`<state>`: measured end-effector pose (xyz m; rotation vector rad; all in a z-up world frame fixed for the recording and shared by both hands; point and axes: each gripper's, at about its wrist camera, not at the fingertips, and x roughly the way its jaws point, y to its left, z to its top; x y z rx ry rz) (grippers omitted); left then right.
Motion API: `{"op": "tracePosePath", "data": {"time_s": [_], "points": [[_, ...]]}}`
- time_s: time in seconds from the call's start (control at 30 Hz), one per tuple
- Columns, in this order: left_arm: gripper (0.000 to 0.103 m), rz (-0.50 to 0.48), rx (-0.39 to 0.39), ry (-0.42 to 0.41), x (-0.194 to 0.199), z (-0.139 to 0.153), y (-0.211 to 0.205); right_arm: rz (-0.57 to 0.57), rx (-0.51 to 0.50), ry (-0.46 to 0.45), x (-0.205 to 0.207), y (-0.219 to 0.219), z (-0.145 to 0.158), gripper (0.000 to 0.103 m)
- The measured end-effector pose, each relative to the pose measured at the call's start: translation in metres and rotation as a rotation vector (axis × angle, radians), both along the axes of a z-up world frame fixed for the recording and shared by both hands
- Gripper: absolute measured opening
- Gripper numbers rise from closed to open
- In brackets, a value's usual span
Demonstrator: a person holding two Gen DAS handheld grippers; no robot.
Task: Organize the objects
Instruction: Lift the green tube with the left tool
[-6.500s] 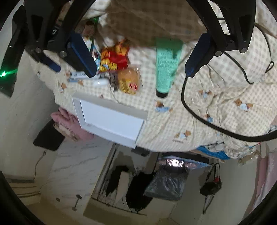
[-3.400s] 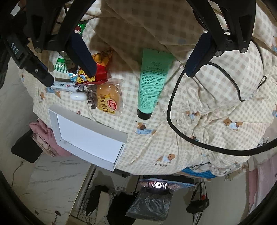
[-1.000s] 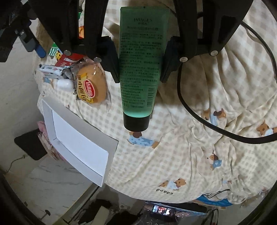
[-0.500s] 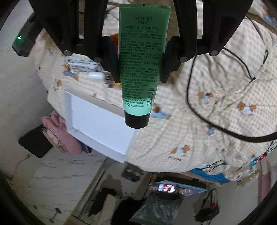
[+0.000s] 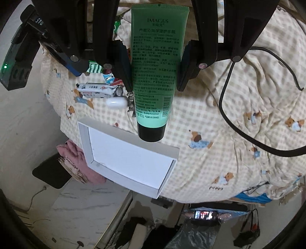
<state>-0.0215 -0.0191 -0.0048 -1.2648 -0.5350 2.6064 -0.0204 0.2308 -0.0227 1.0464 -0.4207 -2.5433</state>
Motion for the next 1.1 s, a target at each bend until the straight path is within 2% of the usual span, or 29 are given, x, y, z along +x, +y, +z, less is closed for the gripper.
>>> {"op": "tracePosePath", "data": {"time_s": [0.13, 0.27, 0.5, 0.6, 0.73, 0.77, 0.9, 1.0, 1.1], "points": [[0.049, 0.013, 0.063, -0.029, -0.002, -0.009, -0.007, 0.002, -0.003, -0.004, 0.0, 0.0, -0.001, 0.102], [0.049, 0.028, 0.074, -0.027, -0.003, -0.011, -0.01, 0.002, -0.018, -0.011, -0.002, 0.002, -0.004, 0.102], [0.049, -0.019, 0.088, -0.009, -0.004, -0.015, -0.005, -0.001, -0.035, -0.007, -0.007, 0.002, -0.004, 0.102], [0.049, -0.014, 0.093, 0.009, -0.001, -0.015, -0.006, -0.005, -0.065, -0.02, -0.013, 0.006, 0.005, 0.102], [0.049, -0.026, 0.113, 0.043, 0.003, -0.009, -0.01, 0.002, -0.131, 0.012, -0.018, 0.019, 0.028, 0.102], [0.049, -0.028, 0.115, 0.047, 0.004, -0.008, -0.01, 0.017, -0.12, 0.014, -0.019, 0.02, 0.035, 0.102], [0.049, -0.042, 0.116, 0.073, 0.008, -0.004, -0.009, 0.085, 0.105, -0.008, -0.013, 0.01, 0.059, 0.102], [0.049, -0.061, 0.109, 0.085, 0.009, -0.002, -0.007, 0.096, 0.175, -0.115, -0.004, 0.011, 0.056, 0.102], [0.049, -0.069, 0.105, 0.083, 0.01, -0.002, -0.006, 0.069, 0.243, -0.188, 0.009, 0.017, 0.041, 0.101]]}}
